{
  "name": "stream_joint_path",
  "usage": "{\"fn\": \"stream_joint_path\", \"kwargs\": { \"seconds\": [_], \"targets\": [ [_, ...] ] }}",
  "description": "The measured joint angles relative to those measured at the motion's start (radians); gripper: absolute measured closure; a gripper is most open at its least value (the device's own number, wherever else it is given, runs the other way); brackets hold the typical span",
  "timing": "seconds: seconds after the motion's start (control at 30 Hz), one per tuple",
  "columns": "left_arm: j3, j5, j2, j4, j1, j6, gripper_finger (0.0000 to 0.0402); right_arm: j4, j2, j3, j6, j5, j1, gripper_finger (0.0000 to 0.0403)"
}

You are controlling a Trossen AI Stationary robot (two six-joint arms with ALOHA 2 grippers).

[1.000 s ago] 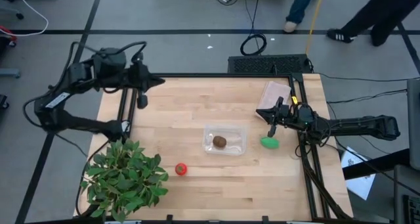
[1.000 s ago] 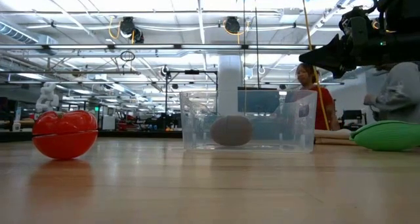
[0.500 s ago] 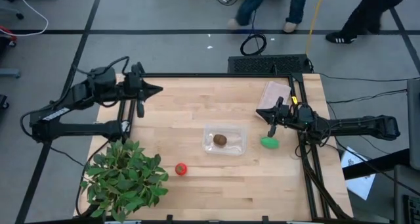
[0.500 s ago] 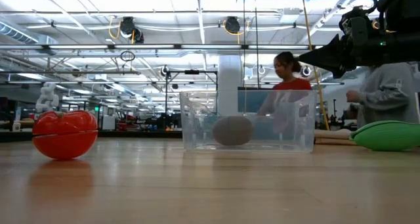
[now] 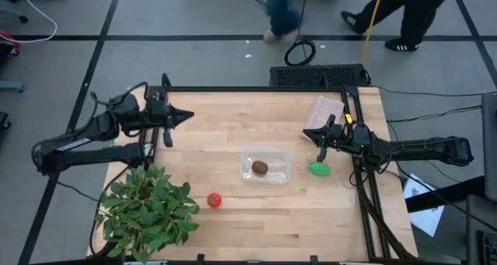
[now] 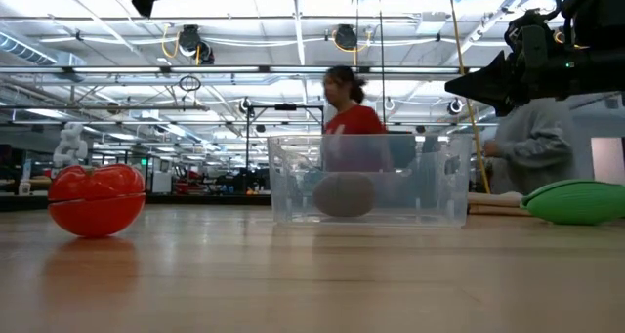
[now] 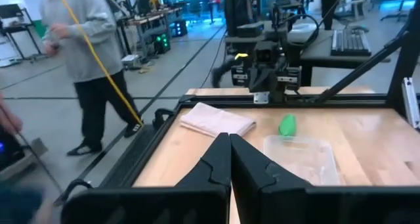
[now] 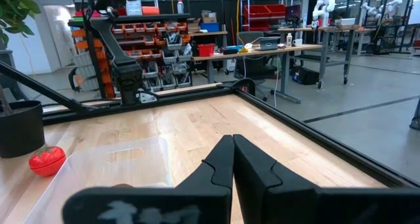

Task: Pick and placing Produce into tupperware
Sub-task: Put the green corn into the transparent bin

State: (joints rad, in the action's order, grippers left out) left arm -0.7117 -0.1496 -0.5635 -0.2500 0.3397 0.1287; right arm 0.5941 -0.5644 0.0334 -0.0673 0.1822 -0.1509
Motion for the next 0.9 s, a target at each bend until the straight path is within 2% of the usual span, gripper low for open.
{"fn": "stream_joint_path", "kwargs": {
  "seconds": [0.47, 0.63, 0.9],
  "targets": [
    [0.436, -0.096, 0.023, 0.543, -0.048, -0.021, 0.0401, 0.0, 0.0, 0.0, 0.0, 0.0, 0.0, 0.0403],
    [0.532, -0.096, 0.023, 0.585, -0.033, 0.007, 0.0401, 0.0, 0.0, 0.0, 0.0, 0.0, 0.0, 0.0403],
    [0.588, -0.117, 0.036, 0.618, 0.0, 0.028, 0.0401, 0.004, 0.0, 0.0, 0.001, 0.0, 0.0, 0.0403]
  ]
}}
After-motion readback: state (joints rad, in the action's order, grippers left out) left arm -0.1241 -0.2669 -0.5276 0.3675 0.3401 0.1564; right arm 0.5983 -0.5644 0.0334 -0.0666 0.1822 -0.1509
